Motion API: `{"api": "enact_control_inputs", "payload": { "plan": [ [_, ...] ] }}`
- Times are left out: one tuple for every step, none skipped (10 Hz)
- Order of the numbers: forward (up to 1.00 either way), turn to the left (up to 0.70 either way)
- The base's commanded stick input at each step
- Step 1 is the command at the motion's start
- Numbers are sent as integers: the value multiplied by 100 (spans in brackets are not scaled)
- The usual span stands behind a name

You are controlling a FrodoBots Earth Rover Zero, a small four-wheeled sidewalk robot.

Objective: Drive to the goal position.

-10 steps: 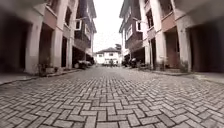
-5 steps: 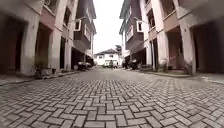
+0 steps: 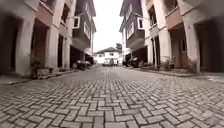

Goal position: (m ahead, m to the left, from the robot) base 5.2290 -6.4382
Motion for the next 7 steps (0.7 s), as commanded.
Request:
{"api": "enact_control_inputs", "payload": {
  "plan": [
    [70,0],
    [70,0],
    [70,0],
    [70,0],
    [70,0],
    [70,0],
    [70,0]
  ]
}}
